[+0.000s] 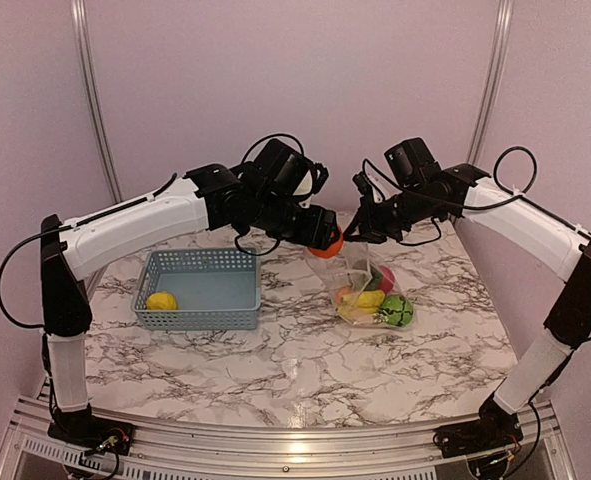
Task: Place the food in the zip-top bag and seal the zipper
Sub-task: Place the fake fruit in the zipper food storage bag, then adjust the fake fruit in the bin.
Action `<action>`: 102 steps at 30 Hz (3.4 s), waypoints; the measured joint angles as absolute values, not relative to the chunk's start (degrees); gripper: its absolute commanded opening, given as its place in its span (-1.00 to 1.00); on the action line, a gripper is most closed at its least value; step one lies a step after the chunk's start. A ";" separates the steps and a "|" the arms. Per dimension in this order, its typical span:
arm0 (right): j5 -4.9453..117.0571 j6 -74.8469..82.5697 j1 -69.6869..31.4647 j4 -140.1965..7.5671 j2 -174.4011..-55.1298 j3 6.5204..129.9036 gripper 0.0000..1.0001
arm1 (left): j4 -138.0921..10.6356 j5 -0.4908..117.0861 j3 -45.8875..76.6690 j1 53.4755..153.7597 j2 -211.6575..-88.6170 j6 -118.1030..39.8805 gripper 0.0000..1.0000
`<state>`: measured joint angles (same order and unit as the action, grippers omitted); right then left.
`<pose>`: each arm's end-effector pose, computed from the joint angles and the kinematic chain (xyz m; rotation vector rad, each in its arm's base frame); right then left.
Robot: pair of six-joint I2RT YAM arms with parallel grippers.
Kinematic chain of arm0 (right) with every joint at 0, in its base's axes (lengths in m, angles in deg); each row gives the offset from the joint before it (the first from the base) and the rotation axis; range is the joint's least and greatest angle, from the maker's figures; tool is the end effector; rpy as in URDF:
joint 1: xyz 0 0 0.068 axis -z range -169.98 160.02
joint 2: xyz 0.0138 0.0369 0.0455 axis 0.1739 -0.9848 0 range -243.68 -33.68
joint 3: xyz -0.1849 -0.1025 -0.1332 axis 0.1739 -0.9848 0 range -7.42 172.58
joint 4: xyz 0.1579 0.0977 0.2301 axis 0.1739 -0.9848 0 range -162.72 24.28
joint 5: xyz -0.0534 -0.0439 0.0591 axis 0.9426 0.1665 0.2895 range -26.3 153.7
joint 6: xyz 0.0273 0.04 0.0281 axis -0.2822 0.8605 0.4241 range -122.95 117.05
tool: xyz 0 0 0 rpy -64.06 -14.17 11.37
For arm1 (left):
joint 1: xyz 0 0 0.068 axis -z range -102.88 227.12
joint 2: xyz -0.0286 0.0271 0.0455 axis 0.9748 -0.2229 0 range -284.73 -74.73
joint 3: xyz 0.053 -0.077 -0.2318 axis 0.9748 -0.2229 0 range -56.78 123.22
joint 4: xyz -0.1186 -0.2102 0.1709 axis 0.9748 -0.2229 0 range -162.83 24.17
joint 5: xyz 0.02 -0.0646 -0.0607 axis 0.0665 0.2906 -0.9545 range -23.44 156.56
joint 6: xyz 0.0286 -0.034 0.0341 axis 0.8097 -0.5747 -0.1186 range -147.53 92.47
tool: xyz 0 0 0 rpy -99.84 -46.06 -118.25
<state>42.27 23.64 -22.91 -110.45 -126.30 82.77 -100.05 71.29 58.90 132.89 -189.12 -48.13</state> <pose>0.3191 0.2234 0.3209 -0.3260 2.5081 0.9055 0.2802 -0.4062 0.3375 0.6239 2.1342 -0.6751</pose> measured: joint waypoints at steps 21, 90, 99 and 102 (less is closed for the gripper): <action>42.22 23.64 -22.93 -110.80 -126.02 82.77 -1.00 | -93.43 72.47 55.14 132.19 -180.99 -48.48 0.98; 42.35 25.36 -23.28 -109.36 -116.45 73.09 -1.00 | -110.78 85.76 7.97 105.98 -165.67 -55.19 0.71; 42.75 25.80 -23.50 -109.09 -115.29 71.25 -1.00 | -109.51 83.49 8.61 105.89 -170.04 -56.33 0.67; 42.79 25.82 -23.52 -109.07 -115.29 71.06 -1.00 | -109.34 83.42 9.28 105.89 -171.11 -57.86 0.68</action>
